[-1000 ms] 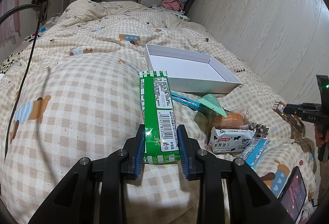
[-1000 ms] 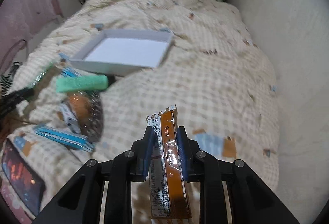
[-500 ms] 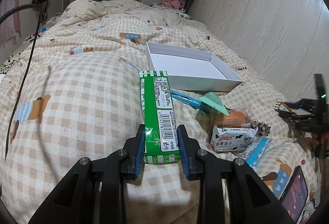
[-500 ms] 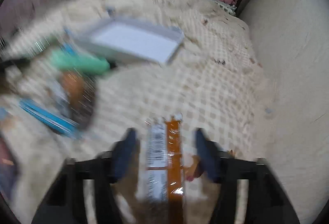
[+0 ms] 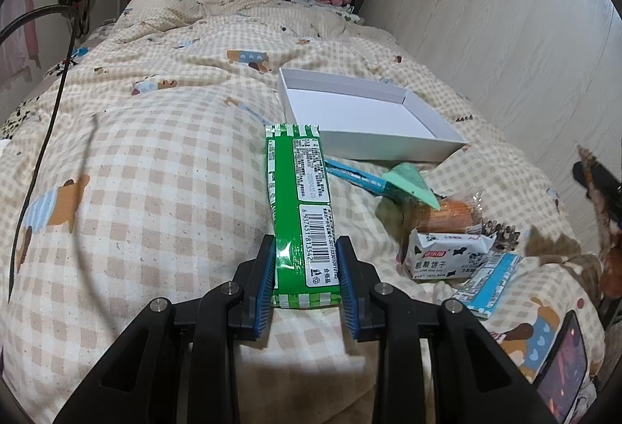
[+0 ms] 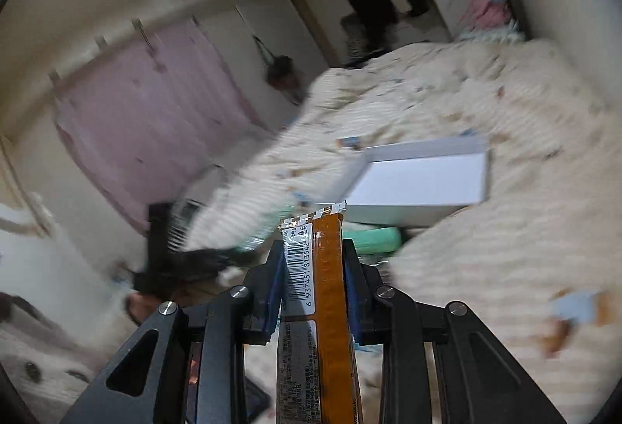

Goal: Organize objects
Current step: 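Carry the green pack and snack bar over the white box with both grippers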

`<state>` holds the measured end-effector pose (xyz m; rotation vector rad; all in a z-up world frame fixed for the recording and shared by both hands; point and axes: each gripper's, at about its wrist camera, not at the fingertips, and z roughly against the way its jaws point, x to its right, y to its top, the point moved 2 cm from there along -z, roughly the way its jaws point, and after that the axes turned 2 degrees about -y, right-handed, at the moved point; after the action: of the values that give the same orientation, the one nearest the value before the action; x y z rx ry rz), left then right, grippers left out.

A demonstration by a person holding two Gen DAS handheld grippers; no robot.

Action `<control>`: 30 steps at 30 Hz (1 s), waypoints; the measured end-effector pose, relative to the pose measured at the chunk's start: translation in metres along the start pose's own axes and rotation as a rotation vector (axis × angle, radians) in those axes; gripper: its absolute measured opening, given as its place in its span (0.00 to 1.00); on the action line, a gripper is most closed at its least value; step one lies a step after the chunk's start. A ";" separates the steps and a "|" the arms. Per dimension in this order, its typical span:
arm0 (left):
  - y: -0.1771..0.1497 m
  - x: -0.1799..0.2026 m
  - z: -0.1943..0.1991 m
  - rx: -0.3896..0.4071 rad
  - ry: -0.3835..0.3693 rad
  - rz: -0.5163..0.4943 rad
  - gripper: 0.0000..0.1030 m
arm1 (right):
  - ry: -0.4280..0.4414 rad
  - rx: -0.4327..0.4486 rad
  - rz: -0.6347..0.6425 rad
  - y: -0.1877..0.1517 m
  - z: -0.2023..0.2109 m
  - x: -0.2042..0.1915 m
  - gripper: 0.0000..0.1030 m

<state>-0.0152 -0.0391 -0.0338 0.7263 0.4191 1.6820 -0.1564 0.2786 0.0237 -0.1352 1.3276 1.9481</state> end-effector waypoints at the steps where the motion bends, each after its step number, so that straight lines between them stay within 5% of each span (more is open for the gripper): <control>1: 0.000 0.002 -0.002 -0.013 0.013 -0.010 0.33 | -0.019 0.011 -0.010 -0.007 -0.006 0.004 0.28; 9: -0.005 0.021 -0.011 -0.065 0.129 -0.121 0.30 | 0.002 0.023 -0.162 -0.036 -0.021 0.039 0.28; 17: -0.003 0.016 -0.009 -0.053 0.096 -0.098 0.31 | 0.090 0.049 -0.248 -0.041 -0.019 0.057 0.28; 30: -0.001 0.013 -0.002 -0.021 0.053 -0.077 0.31 | 0.100 0.052 -0.258 -0.042 -0.018 0.057 0.28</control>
<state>-0.0171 -0.0262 -0.0329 0.6438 0.4600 1.6338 -0.1758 0.3009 -0.0437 -0.3646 1.3510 1.7070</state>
